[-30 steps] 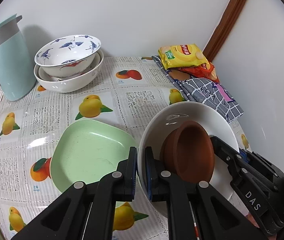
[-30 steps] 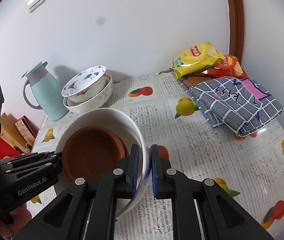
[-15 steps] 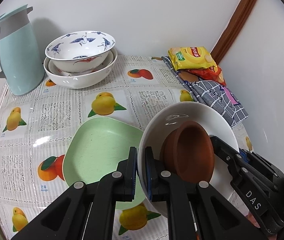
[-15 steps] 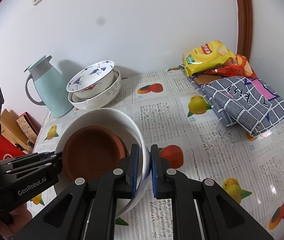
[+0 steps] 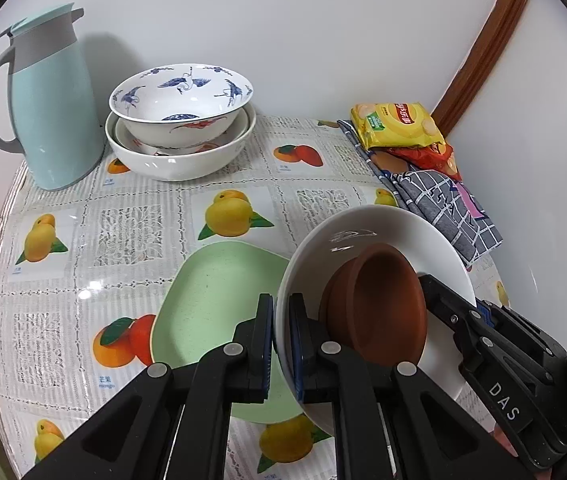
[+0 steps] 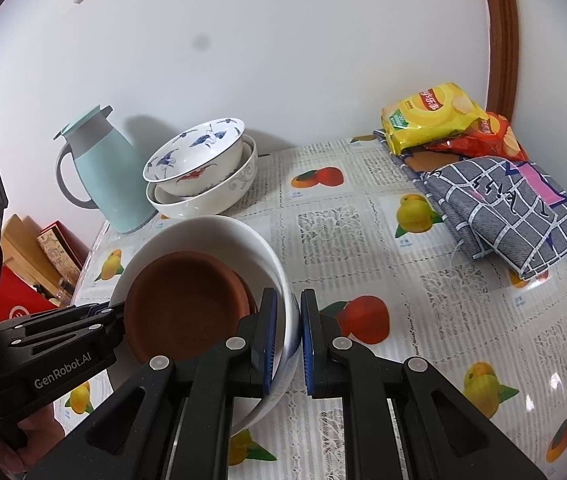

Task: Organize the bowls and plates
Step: 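Lower the white bowl onto the light-green plate with both grippers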

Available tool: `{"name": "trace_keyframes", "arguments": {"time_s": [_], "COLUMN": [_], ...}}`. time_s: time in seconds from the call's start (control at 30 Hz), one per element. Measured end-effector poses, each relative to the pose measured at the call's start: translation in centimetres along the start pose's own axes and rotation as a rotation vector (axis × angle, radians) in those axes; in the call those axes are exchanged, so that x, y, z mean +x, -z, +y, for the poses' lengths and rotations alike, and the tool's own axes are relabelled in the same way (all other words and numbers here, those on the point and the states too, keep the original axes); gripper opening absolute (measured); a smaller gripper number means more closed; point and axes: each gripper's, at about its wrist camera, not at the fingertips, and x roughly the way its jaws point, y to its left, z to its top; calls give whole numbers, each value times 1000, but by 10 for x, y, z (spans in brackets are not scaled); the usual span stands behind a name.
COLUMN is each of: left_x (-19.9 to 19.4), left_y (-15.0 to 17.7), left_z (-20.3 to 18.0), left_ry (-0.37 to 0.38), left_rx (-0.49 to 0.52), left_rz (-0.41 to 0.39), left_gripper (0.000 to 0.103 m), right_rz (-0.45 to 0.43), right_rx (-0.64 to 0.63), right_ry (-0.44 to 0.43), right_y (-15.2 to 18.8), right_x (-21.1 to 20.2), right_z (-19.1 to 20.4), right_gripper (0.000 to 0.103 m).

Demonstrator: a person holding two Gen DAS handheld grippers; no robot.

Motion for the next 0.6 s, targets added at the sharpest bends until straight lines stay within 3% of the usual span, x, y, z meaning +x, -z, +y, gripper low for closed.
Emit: {"name": "trace_keyframes", "arguments": {"time_s": [0.6], "left_x": [3], "left_y": [-1], "left_z": [22], "left_ry": [-23], "left_rx": [-26], "left_rz": [10], "left_gripper": [8], "right_rz": [16], "right_rx": [-21], "right_ry": [-28], "right_y": [-2], "right_x": [17], "right_z": [17], "right_gripper": [12]}}
